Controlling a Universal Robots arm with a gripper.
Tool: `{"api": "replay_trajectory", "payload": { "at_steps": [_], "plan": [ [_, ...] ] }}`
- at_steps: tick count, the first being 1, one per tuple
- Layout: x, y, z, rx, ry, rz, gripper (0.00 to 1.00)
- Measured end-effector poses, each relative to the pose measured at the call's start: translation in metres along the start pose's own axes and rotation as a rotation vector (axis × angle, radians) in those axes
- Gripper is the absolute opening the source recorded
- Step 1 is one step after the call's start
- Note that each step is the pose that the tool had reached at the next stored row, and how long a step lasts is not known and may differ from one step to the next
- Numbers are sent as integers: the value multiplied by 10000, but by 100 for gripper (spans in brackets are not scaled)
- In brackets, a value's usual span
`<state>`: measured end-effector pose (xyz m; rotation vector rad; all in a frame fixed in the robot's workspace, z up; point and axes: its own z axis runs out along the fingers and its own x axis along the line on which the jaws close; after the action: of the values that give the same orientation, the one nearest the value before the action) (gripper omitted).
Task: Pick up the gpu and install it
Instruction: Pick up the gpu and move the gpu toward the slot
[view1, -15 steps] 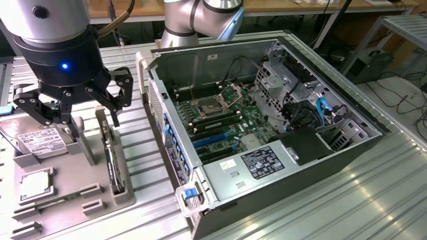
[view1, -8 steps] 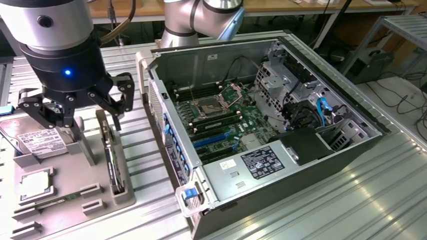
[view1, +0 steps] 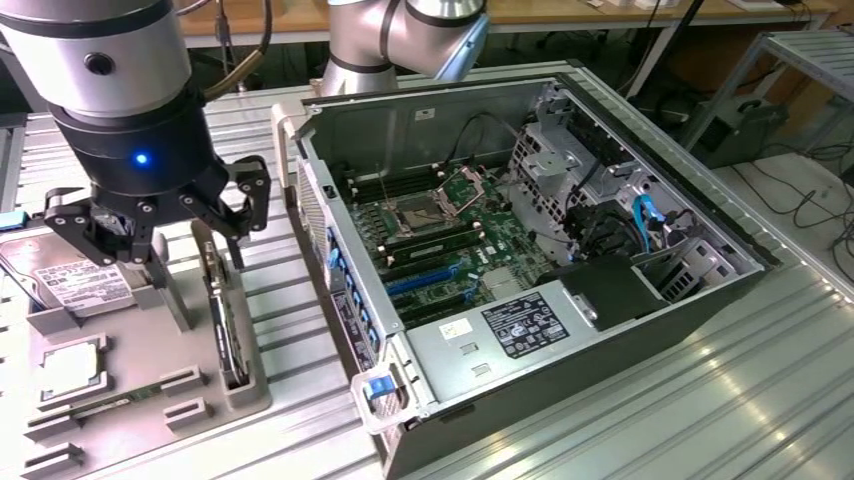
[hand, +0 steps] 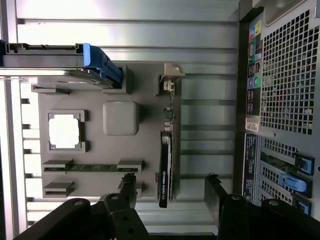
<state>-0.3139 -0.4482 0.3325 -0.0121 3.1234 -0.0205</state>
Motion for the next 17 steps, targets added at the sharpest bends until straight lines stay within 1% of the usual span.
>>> {"api": "replay_trajectory", "payload": {
  "at_steps": [5, 17],
  "plan": [
    [2, 1, 91, 0, 2, 0, 66],
    [5, 4, 295, 0, 35, -1, 66]
  ]
}}
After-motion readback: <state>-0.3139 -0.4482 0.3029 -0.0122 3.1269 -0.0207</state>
